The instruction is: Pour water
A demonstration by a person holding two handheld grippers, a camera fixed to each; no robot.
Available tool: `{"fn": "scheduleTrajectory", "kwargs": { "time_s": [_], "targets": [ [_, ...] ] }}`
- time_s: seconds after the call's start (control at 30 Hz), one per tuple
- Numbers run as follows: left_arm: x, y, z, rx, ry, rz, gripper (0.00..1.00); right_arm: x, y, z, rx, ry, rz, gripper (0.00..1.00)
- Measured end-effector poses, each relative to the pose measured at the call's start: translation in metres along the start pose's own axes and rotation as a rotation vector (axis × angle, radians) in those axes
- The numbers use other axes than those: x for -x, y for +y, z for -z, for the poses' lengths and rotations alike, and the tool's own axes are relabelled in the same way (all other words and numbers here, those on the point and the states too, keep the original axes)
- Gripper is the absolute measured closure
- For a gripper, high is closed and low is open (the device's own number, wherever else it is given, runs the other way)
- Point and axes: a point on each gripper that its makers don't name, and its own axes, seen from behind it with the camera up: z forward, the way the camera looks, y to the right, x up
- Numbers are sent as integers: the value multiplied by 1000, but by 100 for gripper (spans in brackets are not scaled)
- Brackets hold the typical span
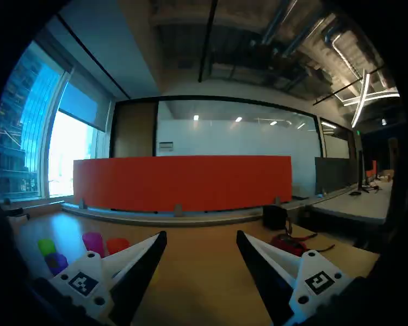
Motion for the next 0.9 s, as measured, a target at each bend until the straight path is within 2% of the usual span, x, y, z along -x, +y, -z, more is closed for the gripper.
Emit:
{"fn": "scheduleTrajectory", "kwargs": {
  "time_s": [0.37,0.9],
  "targets": [
    [4,0,-2,2,-11,-1,2,-5,-3,0,-5,8,6,1],
    [17,-1,-8,-1,-60,-5,2,-6,2,1,1,16,5,1]
  ]
}}
